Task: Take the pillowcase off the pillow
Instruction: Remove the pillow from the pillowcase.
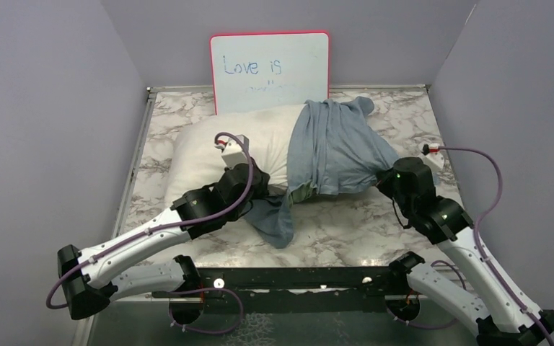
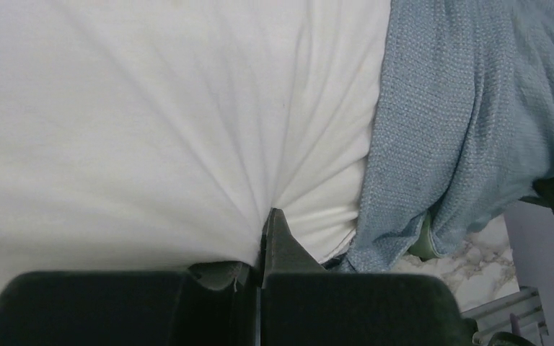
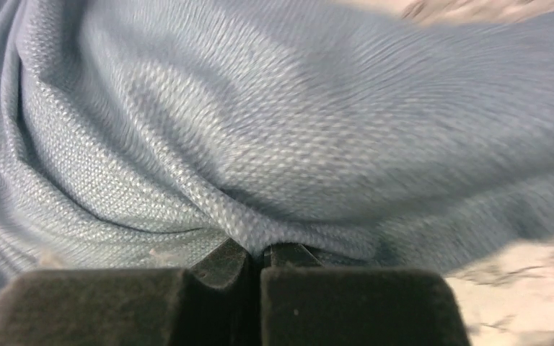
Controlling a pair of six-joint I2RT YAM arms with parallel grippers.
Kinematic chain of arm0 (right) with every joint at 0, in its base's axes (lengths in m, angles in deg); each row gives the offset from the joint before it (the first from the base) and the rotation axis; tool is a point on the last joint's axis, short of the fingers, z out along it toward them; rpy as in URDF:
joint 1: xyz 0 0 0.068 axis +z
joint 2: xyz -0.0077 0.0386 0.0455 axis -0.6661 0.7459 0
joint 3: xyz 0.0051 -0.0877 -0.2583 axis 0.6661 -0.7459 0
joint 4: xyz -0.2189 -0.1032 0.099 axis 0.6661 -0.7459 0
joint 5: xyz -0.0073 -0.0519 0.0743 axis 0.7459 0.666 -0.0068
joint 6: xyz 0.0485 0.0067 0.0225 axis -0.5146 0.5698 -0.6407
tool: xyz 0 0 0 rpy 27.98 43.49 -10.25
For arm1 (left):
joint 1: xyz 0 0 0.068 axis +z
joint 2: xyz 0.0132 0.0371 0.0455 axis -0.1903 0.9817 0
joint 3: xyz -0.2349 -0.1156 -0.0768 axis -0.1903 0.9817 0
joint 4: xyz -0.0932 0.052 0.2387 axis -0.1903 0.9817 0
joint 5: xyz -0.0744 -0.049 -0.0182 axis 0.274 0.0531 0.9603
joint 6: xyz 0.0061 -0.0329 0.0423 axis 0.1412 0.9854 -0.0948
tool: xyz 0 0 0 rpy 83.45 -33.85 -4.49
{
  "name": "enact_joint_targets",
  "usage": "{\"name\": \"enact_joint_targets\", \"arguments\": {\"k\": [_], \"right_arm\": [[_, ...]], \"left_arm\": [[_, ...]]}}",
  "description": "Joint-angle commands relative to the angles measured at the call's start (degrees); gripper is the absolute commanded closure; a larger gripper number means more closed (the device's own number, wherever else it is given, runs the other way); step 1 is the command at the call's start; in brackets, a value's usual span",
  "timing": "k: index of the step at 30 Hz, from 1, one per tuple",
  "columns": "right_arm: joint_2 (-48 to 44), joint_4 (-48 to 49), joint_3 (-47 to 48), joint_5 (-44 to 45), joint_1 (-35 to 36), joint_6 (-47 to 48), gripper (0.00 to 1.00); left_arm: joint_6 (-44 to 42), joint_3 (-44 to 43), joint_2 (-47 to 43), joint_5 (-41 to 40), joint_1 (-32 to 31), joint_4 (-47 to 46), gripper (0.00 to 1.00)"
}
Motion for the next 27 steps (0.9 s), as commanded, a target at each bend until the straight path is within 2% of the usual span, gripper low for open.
{"name": "enact_joint_targets", "arguments": {"k": [1, 5, 8, 10, 16, 19, 23, 27], "right_arm": [[-3.9, -8.4, 5.1, 21.1, -0.6, 4.5, 0.99], [-7.7, -5.4, 5.4, 19.0, -0.7, 8.7, 0.99], [-8.9, -2.3, 4.8, 7.7, -0.6, 9.8, 0.97], [-8.8, -0.7, 3.7, -2.0, -0.6, 9.0, 0.90], [-8.9, 5.4, -1.1, -27.7, -0.7, 3.0, 0.51], [-9.7, 11.9, -4.8, -38.2, -0.6, 1.3, 0.39], [-7.2, 19.4, -8.2, -49.7, -0.5, 0.8, 0.27], [0.7, 19.1, -7.8, -57.1, -0.6, 3.5, 0.24]], "left_arm": [[-0.9, -0.3, -7.4, -8.3, 4.4, 6.3, 1.00], [-1.4, 0.2, -10.0, -5.3, 7.6, 6.6, 1.00], [-1.5, -0.4, -8.5, -2.2, 7.8, 5.7, 1.00], [-1.6, -0.1, -7.2, 0.7, 7.8, 3.7, 1.00], [-0.8, 0.4, -4.6, 6.7, 7.8, -1.2, 1.00], [-0.6, 0.3, -3.9, 7.8, 7.8, -2.3, 1.00], [-0.3, 0.4, -3.1, 9.1, 7.8, -3.5, 1.00], [0.1, 0.6, -3.2, 9.6, 7.8, -4.2, 1.00]]}}
